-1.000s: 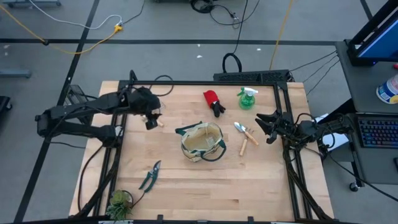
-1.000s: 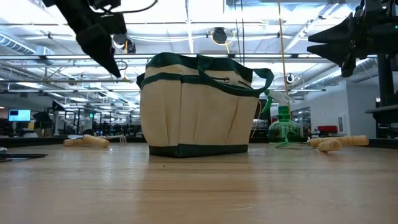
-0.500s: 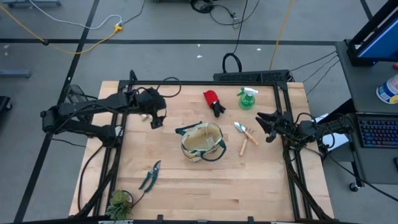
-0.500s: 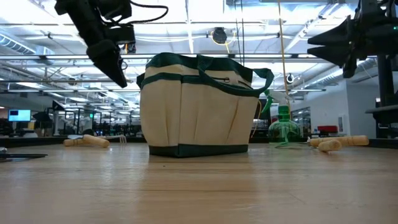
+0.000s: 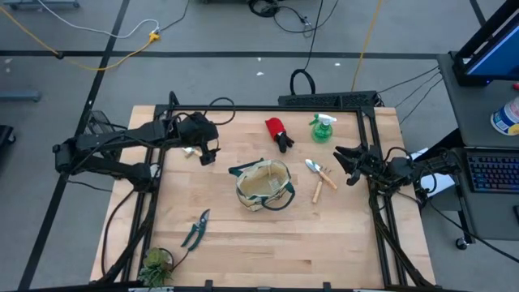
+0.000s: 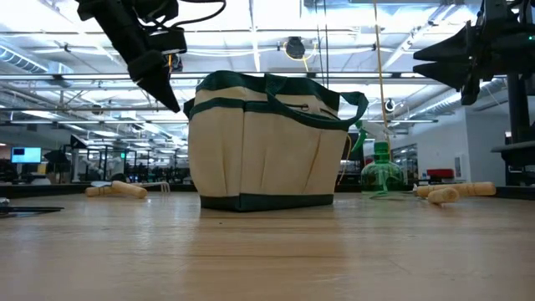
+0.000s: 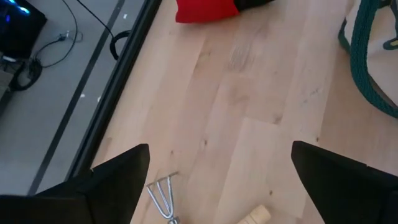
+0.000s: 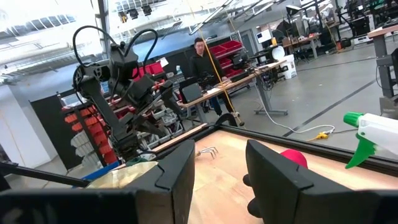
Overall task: Pick & Place Garden tools in Gardening bag
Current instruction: Put the red gloves into the gardening bag
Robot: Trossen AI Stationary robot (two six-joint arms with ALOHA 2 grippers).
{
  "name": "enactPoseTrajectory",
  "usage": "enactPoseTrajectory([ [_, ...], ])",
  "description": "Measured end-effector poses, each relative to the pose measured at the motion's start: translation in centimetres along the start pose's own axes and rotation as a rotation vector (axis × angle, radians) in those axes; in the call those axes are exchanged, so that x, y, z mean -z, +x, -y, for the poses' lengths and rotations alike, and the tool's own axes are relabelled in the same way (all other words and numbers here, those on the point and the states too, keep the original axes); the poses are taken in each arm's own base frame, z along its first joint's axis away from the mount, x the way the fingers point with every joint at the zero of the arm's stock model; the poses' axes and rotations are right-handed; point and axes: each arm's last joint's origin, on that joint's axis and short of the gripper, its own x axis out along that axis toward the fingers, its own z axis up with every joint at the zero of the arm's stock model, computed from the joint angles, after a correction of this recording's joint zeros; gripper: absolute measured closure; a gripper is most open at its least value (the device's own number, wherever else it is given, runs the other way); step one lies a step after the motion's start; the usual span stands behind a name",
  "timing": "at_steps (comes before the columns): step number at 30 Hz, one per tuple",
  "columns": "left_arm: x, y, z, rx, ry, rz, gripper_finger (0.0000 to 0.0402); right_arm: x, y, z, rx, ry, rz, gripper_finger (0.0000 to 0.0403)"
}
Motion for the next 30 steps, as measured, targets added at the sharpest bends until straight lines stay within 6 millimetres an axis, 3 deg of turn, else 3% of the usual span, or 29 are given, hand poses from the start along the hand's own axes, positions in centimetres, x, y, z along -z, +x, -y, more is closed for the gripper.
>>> enactPoseTrajectory([
  [8,-0.7,0.0,-0.1,-0.010,-0.083,0.072,0.0004,0.0,0.0,0.0,0.000,0.000,0.000,0.0268],
  [17,-5.4,-1.0,-0.9,-0.050,-0.066,0.573,0.0004,0.0,0.0,0.0,0.000,0.003,0.000,0.0268],
  [21,-6.7,0.1,-1.0,-0.066,-0.073,0.664,0.0004,0.0,0.0,0.0,0.000,0.003,0.000,0.0268],
  [30,-10.3,3.8,-1.3,-0.010,-0.112,0.645,0.0004,0.0,0.0,0.0,0.000,0.003,0.000,0.0268],
])
